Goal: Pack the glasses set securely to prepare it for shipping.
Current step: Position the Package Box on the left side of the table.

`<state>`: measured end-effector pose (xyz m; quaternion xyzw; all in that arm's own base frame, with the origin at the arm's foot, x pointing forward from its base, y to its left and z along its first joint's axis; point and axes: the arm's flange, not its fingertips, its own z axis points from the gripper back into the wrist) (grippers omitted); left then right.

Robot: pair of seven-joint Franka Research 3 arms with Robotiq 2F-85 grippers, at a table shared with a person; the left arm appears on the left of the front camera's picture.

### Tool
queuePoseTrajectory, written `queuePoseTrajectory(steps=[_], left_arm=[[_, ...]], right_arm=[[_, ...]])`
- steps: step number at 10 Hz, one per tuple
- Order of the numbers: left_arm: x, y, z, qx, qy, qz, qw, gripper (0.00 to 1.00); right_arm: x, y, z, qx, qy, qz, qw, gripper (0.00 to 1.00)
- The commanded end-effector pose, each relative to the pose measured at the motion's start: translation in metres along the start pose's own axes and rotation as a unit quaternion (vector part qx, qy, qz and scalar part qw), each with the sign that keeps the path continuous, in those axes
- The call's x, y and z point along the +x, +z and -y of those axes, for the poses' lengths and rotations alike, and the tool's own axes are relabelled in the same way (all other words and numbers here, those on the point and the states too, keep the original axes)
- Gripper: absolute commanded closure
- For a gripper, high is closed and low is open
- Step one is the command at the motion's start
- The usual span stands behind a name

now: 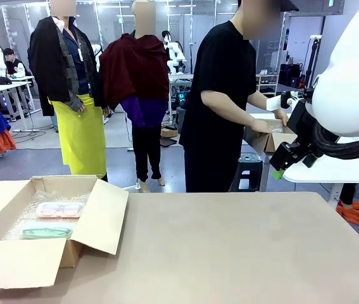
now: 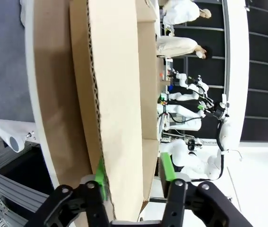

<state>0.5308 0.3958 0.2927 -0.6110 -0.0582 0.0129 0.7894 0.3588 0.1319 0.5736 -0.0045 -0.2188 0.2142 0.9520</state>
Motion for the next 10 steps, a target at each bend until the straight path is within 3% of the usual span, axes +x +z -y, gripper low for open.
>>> queuePoseTrajectory(steps=[1,3,4,5,6,7,10], left_arm=[[-0.020,0.008,0.007,0.039,-0.008,0.041,0.998,0.00],[-0.031,0.022,0.012,0.068,-0.023,0.075,0.995,0.00],[-0.037,0.024,0.016,0.073,-0.029,0.086,0.993,0.11],[-0.043,0.024,0.020,0.080,-0.035,0.095,0.992,0.02],[-0.047,0.020,0.022,0.075,-0.037,0.096,0.992,0.00],[-0.022,0.040,0.013,0.066,-0.023,0.081,0.994,0.00],[-0.022,0.040,0.013,0.066,-0.023,0.081,0.994,0.00]], right_arm=[[0.002,0.001,0.001,-0.002,0.006,0.005,1.000,0.00],[0.002,0.001,0.001,-0.002,0.006,0.005,1.000,0.00],[0.002,0.001,0.001,-0.002,0.006,0.005,1.000,0.00],[0.002,0.001,0.001,-0.002,0.006,0.005,1.000,0.00],[0.002,0.001,0.001,-0.002,0.006,0.005,1.000,0.00],[0.002,0.001,0.001,-0.002,0.006,0.005,1.000,0.00],[0.002,0.001,0.001,-0.002,0.006,0.005,1.000,0.00]])
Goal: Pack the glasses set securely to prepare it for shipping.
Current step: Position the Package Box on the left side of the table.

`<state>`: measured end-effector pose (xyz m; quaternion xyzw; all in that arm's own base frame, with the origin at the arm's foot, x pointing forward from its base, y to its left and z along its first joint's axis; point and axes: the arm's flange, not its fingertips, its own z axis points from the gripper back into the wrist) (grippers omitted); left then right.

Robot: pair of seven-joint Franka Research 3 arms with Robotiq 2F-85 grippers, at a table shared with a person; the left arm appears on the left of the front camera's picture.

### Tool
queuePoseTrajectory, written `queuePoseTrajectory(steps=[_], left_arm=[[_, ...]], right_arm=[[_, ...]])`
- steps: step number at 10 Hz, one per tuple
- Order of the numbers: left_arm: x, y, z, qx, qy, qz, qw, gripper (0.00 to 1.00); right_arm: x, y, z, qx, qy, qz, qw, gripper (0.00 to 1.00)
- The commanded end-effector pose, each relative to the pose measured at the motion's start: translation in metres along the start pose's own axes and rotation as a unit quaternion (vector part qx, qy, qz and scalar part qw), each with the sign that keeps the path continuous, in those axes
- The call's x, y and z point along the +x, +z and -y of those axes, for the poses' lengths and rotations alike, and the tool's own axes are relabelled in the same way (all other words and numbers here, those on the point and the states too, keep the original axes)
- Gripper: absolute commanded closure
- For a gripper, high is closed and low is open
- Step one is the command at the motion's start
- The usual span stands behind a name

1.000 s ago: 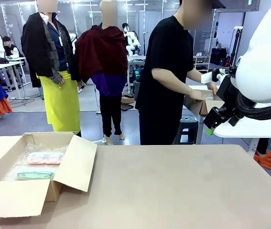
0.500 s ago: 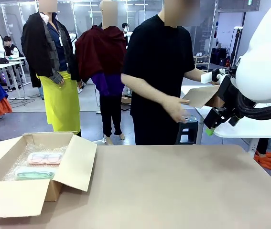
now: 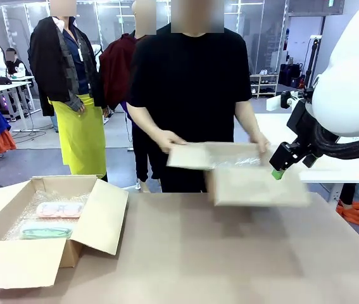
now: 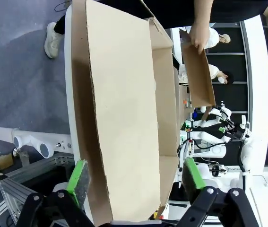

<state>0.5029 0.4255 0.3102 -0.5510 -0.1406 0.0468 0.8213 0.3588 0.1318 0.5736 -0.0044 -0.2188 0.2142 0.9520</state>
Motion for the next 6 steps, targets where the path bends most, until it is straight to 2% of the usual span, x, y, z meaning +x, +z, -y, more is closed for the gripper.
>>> queuePoseTrajectory(steps=[1,6], left_arm=[[0.0022,0.0043,0.0017,-0.001,0.004,-0.004,1.000,0.00],[0.0014,0.0004,-0.0003,0.001,-0.001,0.000,1.000,0.00]], right_arm=[[0.0016,0.0011,0.0006,-0.002,0.006,0.005,1.000,0.00],[0.0016,0.0011,0.0006,-0.002,0.006,0.005,1.000,0.00]])
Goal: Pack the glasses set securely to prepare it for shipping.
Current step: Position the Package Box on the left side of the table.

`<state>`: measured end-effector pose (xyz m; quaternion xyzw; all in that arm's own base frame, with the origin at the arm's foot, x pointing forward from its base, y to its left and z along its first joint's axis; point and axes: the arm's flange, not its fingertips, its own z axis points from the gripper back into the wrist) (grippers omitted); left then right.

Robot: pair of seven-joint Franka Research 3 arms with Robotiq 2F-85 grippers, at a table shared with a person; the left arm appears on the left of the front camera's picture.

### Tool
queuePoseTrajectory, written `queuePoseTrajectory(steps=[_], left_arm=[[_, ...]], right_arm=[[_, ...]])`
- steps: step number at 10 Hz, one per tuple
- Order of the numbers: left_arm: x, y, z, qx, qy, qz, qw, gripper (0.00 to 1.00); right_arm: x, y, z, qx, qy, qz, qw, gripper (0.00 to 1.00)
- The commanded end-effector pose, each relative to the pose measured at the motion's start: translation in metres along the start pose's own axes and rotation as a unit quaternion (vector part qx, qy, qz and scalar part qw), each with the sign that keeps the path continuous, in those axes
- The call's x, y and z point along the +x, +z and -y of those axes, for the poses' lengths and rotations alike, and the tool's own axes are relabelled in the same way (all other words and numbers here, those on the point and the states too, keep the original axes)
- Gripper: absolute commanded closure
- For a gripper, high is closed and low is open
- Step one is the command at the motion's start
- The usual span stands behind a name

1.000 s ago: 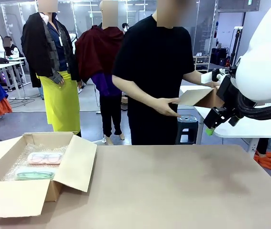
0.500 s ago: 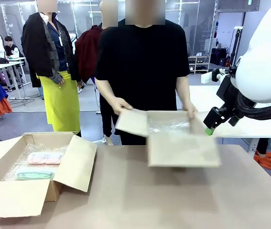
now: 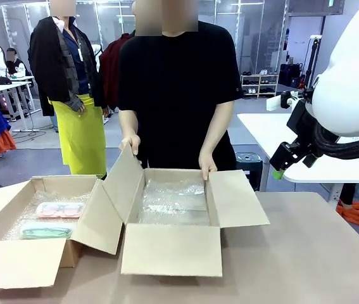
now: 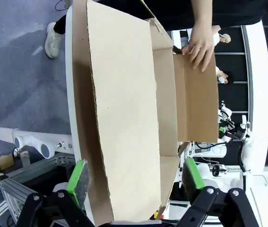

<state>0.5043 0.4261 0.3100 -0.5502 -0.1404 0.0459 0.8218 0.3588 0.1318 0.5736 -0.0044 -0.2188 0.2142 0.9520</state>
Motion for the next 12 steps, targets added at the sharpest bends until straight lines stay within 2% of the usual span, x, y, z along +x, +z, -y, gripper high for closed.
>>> queuePoseTrajectory(steps=[1,4,6,7,9,12], left_arm=[[0.013,-0.006,0.042,0.028,-0.055,-0.023,0.998,0.00],[0.030,-0.015,0.136,0.089,-0.147,-0.054,0.984,0.00],[0.024,-0.034,0.197,0.157,-0.213,-0.061,0.962,0.00],[0.012,-0.055,0.231,0.171,-0.259,-0.077,0.947,0.00],[-0.024,-0.102,0.301,0.208,-0.371,-0.123,0.897,0.00],[-0.068,-0.148,0.354,0.255,-0.470,-0.174,0.827,0.00]], right_arm=[[0.002,0.001,0.001,-0.002,0.006,0.005,1.000,0.00],[0.002,0.001,0.001,-0.002,0.006,0.005,1.000,0.00],[0.002,0.001,0.001,-0.002,0.006,0.005,1.000,0.00],[0.002,0.001,0.001,-0.002,0.006,0.005,1.000,0.00],[0.002,0.001,0.001,-0.002,0.006,0.005,1.000,0.00],[0.002,0.001,0.001,-0.002,0.006,0.005,1.000,0.00]])
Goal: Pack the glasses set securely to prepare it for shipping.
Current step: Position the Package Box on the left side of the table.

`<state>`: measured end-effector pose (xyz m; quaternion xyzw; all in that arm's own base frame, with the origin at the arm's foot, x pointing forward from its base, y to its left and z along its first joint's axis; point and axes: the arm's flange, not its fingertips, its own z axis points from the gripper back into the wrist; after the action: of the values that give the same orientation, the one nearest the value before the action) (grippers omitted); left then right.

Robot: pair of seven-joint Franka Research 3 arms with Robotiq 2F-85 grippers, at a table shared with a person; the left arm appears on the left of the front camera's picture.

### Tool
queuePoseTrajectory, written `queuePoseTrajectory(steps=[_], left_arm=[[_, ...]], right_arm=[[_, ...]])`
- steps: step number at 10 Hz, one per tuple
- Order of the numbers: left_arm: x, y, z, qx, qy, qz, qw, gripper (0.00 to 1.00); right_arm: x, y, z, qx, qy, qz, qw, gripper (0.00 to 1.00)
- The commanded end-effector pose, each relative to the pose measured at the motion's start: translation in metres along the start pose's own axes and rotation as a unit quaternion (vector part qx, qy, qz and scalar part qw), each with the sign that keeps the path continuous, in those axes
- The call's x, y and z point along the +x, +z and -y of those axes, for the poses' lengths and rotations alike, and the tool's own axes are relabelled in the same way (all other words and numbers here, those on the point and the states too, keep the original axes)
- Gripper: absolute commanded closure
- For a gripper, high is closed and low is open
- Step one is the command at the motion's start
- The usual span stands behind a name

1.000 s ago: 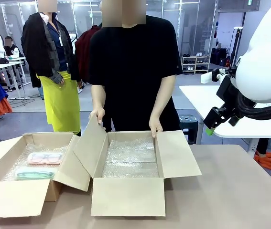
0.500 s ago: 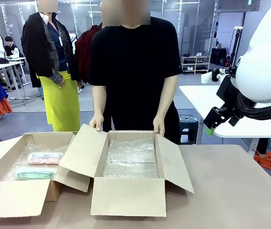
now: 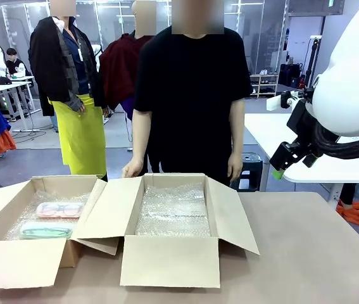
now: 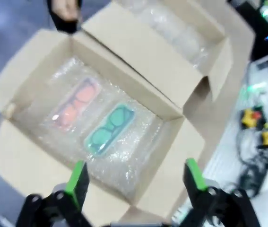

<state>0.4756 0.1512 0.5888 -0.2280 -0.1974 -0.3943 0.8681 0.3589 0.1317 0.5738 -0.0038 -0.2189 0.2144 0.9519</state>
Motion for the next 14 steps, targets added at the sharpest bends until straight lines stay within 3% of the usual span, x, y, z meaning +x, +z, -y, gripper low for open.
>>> queuePoseTrajectory(steps=[1,4,7,9,10,14], left_arm=[[-0.010,-0.025,0.038,0.072,-0.063,-0.029,0.995,0.00],[0.007,-0.055,0.087,0.141,-0.156,-0.079,0.974,0.00],[0.006,-0.081,0.132,0.135,-0.216,-0.075,0.964,0.00],[0.003,-0.072,0.138,0.118,-0.209,-0.052,0.969,0.00],[0.017,-0.083,0.134,0.122,-0.208,-0.082,0.967,0.00],[0.017,-0.083,0.134,0.122,-0.208,-0.082,0.967,0.00]], right_arm=[[0.001,0.001,0.000,-0.003,0.006,0.005,1.000,0.00],[0.001,0.001,0.000,-0.003,0.006,0.005,1.000,0.00],[0.001,0.001,0.000,-0.003,0.006,0.005,1.000,0.00],[0.001,0.001,0.000,-0.003,0.006,0.005,1.000,0.00],[0.001,0.001,0.000,-0.003,0.006,0.005,1.000,0.00],[0.001,0.001,0.000,-0.003,0.006,0.005,1.000,0.00]])
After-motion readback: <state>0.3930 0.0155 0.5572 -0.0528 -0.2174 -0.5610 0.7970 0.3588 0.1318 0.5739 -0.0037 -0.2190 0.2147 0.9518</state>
